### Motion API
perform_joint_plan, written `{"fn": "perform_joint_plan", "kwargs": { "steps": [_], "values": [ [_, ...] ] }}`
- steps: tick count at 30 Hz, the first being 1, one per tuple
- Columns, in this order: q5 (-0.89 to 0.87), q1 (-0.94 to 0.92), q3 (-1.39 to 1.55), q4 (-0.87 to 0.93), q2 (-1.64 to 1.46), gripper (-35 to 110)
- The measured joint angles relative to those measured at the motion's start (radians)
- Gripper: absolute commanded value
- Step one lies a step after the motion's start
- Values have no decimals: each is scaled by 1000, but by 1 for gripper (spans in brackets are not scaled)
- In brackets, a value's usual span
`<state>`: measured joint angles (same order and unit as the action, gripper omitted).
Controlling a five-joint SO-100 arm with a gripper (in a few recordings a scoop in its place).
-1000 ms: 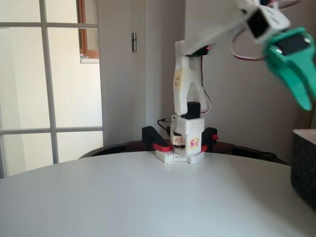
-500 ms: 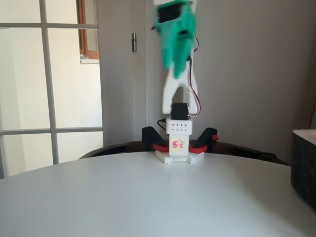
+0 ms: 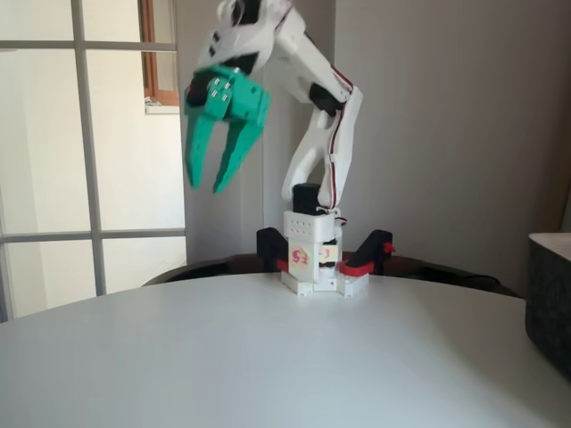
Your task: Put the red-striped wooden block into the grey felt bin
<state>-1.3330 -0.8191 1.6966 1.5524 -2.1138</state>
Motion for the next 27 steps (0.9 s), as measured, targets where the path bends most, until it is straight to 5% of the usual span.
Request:
{"fn": "perform_joint_plan", "kwargs": {
  "steps": [13,27],
  "values": [
    [-34,-156,588,-360,-221,3],
    [-54,-164,1029,-434,-765,1]
  ]
}}
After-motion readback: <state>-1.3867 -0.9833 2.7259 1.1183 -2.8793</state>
